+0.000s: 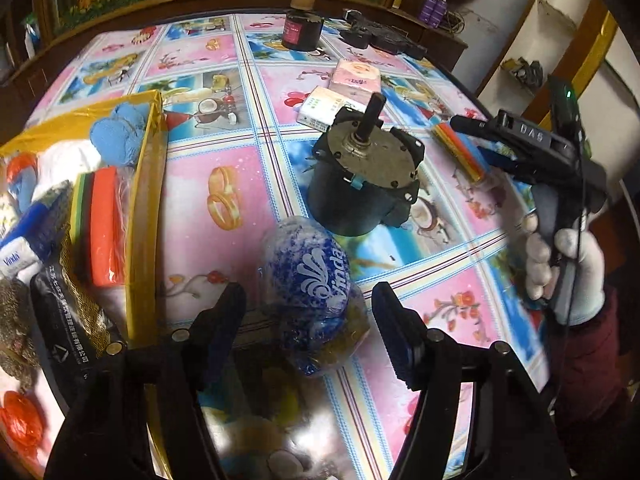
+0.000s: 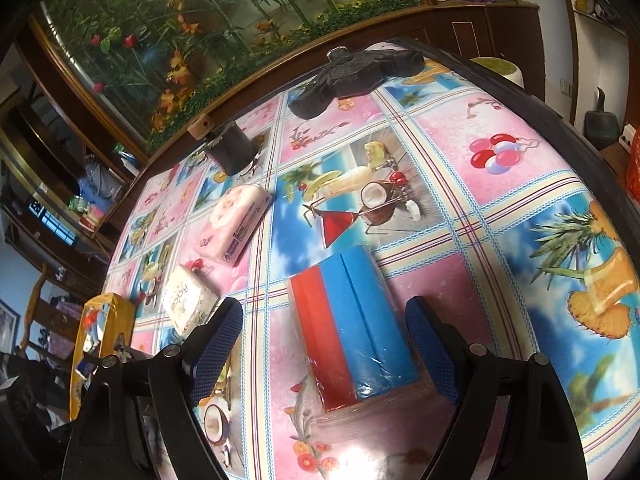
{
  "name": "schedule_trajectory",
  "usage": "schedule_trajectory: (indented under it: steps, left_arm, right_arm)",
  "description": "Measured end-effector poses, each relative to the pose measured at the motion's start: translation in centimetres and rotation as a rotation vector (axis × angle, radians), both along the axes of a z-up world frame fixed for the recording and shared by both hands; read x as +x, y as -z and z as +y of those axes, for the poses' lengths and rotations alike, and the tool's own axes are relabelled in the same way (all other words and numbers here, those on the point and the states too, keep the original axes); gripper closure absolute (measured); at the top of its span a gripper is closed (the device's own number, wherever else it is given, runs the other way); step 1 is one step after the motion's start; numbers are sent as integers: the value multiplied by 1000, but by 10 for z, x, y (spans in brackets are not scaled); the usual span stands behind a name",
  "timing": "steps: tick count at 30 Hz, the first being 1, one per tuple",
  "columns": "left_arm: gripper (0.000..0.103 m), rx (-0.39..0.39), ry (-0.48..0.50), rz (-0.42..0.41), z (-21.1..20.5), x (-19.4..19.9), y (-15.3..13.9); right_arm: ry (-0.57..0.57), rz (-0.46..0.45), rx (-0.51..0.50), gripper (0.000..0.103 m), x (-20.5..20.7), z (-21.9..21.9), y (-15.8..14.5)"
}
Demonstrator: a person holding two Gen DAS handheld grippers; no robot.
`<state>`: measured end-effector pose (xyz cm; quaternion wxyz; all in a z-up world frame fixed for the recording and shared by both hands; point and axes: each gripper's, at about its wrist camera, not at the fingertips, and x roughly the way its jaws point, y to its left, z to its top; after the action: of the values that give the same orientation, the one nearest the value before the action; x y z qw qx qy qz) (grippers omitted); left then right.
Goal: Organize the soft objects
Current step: 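Grasp the red-and-blue sponge pack with the right tool and lift it, then carry the sponge pack and blue patterned bag over the tray with both tools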
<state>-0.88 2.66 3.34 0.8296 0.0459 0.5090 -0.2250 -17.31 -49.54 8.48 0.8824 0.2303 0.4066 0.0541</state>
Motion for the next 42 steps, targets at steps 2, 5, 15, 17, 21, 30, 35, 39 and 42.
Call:
schedule_trajectory:
  steps: [2,5,15,17,21,30,35,39,42]
  left_arm:
    - [38,36,7,-23,-5,-2,3]
    - [38,58,15,-35,-11,-3,8]
    - [38,123,21,-88,-28,-5,17]
    - [38,118,8,-92,-28,-4,17]
    - [34,113,-13,-104,-30,-1,19]
    - [56,75,-70,-140,-19,1,17]
    - [57,13,-97,-122,-10,-2,14]
    - [56,-38,-101,-127,-8,-15,5]
    - [56,-87,-111,-135,-2,-27,-5]
  right_arm:
    - [-2,0,-5,19,0,1,-1]
    - [-3,2,-14,19,0,2,-1]
    - [-14,8,-62,18,-1,11,-2]
    - [-19,10,-70,18,-1,13,-2]
    - [-28,12,-97,18,-1,17,-2]
    - [-52,23,-262,18,-1,41,-2]
    - [-33,27,-325,47,-3,46,-4]
    - [-29,21,-309,54,-4,43,-6]
    - [-29,17,-282,55,-5,40,-6]
